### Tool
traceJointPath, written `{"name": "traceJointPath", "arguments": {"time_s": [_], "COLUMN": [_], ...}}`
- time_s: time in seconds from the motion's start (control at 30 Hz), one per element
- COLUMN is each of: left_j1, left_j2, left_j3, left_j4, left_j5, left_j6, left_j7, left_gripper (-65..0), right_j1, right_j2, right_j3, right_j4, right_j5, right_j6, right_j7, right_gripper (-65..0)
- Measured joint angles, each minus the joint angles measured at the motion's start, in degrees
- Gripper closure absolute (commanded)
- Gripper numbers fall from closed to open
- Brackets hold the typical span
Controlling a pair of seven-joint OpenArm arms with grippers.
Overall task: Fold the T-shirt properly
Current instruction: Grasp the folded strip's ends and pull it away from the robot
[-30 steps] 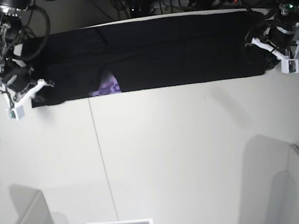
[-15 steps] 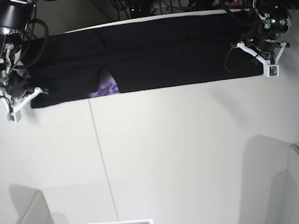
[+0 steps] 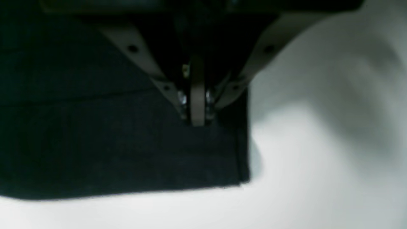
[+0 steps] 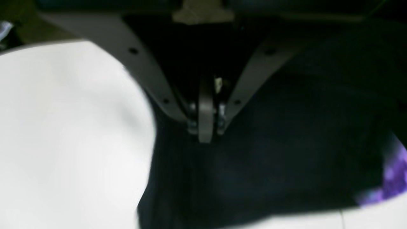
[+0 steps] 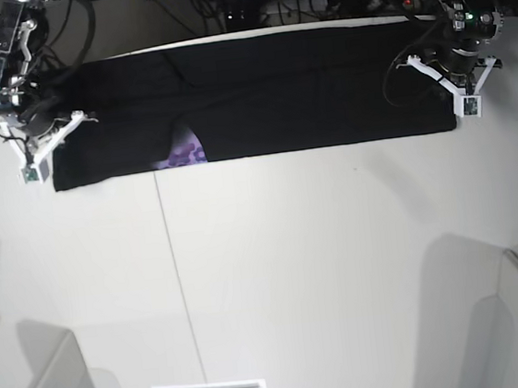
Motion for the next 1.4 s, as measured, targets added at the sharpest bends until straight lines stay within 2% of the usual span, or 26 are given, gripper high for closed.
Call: {"name": "traceJointPath", "arguments": {"time_s": [0.07,0.17,0.27,0.33,0.47,0.63,0.73,0.83,1.0,1.3,1.33,1.4], "left_j1": [-0.04,-0.83,-2.34,-3.32,-7.65,-11.58,-15.37,-18.12,-22.77,-21.62,-21.64,-21.77], "left_j2": [0.07,-0.2,-0.44,-0.55,-0.74,-0.7,-0.68,-0.52,-3.08,-3.39,-3.41,-3.41], "left_j3": [0.0,-0.13,-0.17,-0.35,-0.48,-0.5,-0.31,-0.17,2.32,3.37,3.37,3.37], "left_j4": [-2.91,-6.05,-9.27,-11.96,-16.59,-18.71,-20.02,-21.53,-26.8,-21.33,-20.35,-17.88], "left_j5": [0.09,-0.44,-0.68,-1.46,-2.89,-2.29,-1.27,-0.68,-0.63,0.85,0.83,0.48], "left_j6": [0.0,0.0,-0.02,-0.04,-0.2,-0.04,2.89,3.52,3.74,4.31,4.33,4.31], "left_j7": [0.42,-1.31,-5.27,-8.57,-10.08,-9.03,-7.06,-6.73,-6.88,-3.76,-3.72,-3.63], "left_gripper": [0.0,0.0,0.0,0.0,0.0,0.0,0.0,0.0,0.0,0.0,0.0,0.0], "right_j1": [-0.11,-0.22,2.16,4.31,7.8,13.33,16.48,19.89,22.93,20.87,20.85,20.87], "right_j2": [-0.44,0.02,0.94,1.88,2.27,2.16,1.97,1.99,1.95,1.31,1.33,1.33], "right_j3": [-0.07,-0.04,0.31,0.2,0.24,0.22,0.22,0.15,0.07,0.04,0.07,0.04], "right_j4": [-3.93,-8.26,-13.05,-15.91,-18.93,-22.91,-25.18,-27.89,-30.08,-20.44,-19.71,-18.47], "right_j5": [-0.04,0.39,1.68,2.4,2.03,1.2,0.59,0.2,-0.15,-0.35,-0.5,-0.79], "right_j6": [-0.02,0.09,0.09,0.46,0.46,0.39,0.33,0.33,-0.04,-0.26,0.13,3.26], "right_j7": [0.59,5.4,8.31,9.2,9.35,8.79,8.07,7.78,6.86,5.6,5.62,5.64], "right_gripper": [0.0,0.0,0.0,0.0,0.0,0.0,0.0,0.0,0.0,0.0,0.0,0.0]}}
